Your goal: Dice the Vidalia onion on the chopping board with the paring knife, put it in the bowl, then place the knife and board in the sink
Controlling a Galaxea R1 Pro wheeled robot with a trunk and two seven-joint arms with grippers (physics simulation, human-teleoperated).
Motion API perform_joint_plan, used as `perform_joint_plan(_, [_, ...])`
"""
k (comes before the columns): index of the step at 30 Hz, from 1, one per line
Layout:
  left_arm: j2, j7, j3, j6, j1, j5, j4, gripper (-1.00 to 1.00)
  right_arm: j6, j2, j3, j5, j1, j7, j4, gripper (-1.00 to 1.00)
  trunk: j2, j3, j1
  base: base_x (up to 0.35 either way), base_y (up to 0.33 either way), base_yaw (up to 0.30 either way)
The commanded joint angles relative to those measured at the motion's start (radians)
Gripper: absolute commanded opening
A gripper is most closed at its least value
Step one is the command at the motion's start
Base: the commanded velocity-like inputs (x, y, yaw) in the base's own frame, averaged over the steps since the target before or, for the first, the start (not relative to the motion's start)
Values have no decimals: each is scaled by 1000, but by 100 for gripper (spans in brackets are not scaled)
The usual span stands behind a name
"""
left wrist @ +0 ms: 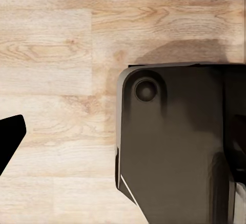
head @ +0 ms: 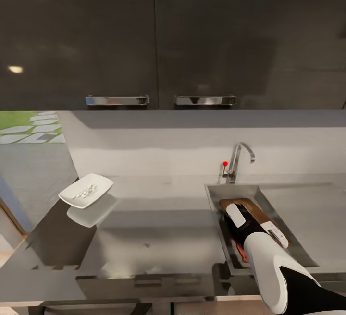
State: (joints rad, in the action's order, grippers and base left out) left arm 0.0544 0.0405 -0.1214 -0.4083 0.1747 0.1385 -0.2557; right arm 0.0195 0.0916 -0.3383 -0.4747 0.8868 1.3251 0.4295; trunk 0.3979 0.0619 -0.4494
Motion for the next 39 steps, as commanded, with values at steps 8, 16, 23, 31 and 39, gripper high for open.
perform_joint_plan(8, [1, 4, -9, -1, 0, 9, -2, 100, 2, -1, -2, -2, 0, 2, 4, -100, 2, 3, -1, 0, -111, 0])
perform_joint_plan(16, [1, 4, -9, -1, 0, 9, -2, 100, 2, -3, -2, -2, 1, 2, 4, -100, 2, 3, -1, 0, -8, 0])
perform_joint_plan(23, [1, 4, -9, -2, 0, 9, -2, 100, 2, 0, -2, -2, 0, 2, 3, -100, 2, 3, -1, 3, 0, 0])
perform_joint_plan(31, [1, 4, -9, -2, 0, 9, -2, 100, 2, 2, -1, -2, 0, 1, 3, -100, 2, 4, -1, 111, -28, 0])
perform_joint_plan(39, [1, 4, -9, -2, 0, 9, 1, 100, 2, 2, -2, -2, 0, 0, 3, -100, 2, 15, -1, 18, -7, 9])
